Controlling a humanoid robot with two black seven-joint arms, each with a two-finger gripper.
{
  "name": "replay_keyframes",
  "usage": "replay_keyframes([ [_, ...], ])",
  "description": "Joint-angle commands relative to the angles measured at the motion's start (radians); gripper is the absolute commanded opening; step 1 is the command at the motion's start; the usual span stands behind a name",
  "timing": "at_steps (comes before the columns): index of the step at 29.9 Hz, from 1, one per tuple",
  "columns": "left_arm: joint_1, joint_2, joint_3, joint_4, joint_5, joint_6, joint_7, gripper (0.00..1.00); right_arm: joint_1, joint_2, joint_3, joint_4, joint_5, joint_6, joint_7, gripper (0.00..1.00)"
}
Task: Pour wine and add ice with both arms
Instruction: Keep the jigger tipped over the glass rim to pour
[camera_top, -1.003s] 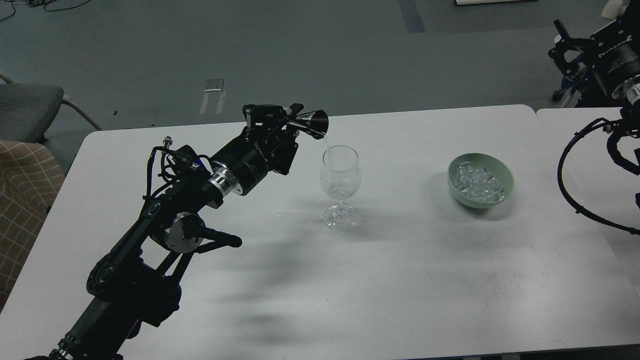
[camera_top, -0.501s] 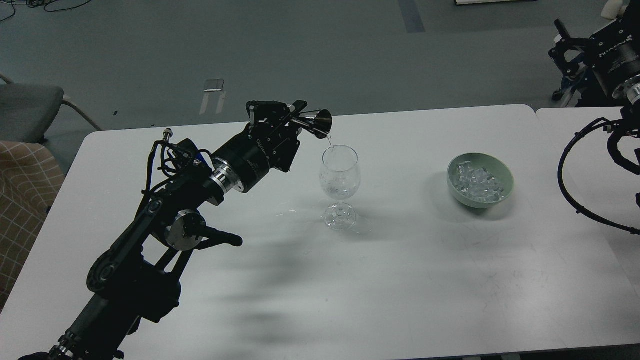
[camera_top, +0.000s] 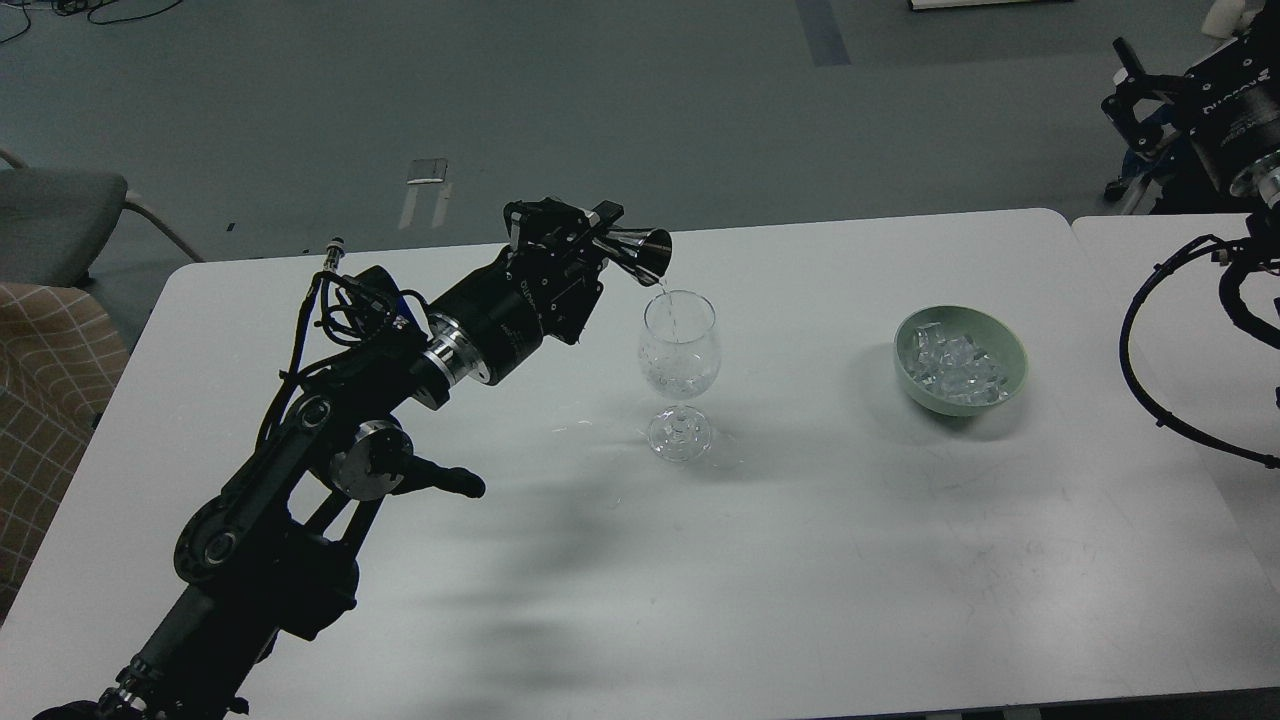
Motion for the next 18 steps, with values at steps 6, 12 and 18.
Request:
replay_keyframes([
  [6, -0.015, 0.002, 0.000, -0.003, 0.002, -0.014, 0.000, 0.00, 0.000, 0.000, 0.000, 0.000, 0.000, 0.000, 0.000, 1.00],
  [12, -0.025, 0.005, 0.000, -0.005, 0.003, -0.025, 0.000, 0.00, 0.000, 0.000, 0.000, 0.000, 0.000, 0.000, 0.000, 1.00],
  [18, -0.040, 0.043, 0.000, -0.008, 0.003, -0.036, -0.011, 0.00, 0.000, 0.000, 0.002, 0.000, 0.000, 0.000, 0.000, 1.00],
])
